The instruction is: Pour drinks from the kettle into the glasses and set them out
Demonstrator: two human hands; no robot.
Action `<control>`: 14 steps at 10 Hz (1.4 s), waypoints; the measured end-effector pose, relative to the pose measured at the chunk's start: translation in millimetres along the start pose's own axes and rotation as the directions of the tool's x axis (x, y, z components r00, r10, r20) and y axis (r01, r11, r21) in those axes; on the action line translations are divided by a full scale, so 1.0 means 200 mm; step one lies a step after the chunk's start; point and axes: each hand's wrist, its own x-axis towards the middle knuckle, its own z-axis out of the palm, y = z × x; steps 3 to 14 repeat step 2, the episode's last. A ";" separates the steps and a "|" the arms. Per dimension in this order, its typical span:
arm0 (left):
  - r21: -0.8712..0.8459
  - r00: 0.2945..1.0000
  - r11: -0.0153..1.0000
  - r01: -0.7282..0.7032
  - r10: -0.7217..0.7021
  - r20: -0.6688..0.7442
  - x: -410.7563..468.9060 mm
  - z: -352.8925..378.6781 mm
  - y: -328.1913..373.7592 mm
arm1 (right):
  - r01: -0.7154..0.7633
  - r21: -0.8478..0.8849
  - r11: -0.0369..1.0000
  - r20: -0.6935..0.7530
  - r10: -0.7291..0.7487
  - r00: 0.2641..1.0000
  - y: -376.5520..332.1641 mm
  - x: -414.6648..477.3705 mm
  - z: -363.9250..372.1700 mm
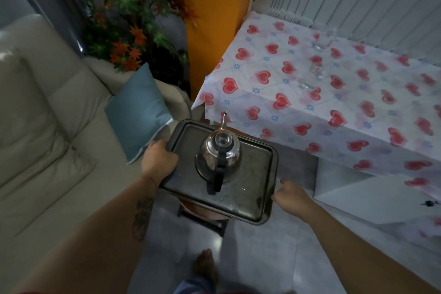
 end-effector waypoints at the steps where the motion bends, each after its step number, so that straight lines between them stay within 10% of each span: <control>1: -0.045 0.996 0.998 -0.050 0.046 -0.073 0.01 -0.09 0.15 | 0.084 -0.089 0.992 -0.026 -0.087 0.996 0.03 0.00 -0.20; 14: -0.075 0.986 0.990 -0.120 0.110 -0.123 -0.01 -0.20 0.40 | 0.185 -0.139 0.973 -0.144 -0.205 0.968 0.06 -0.04 -0.45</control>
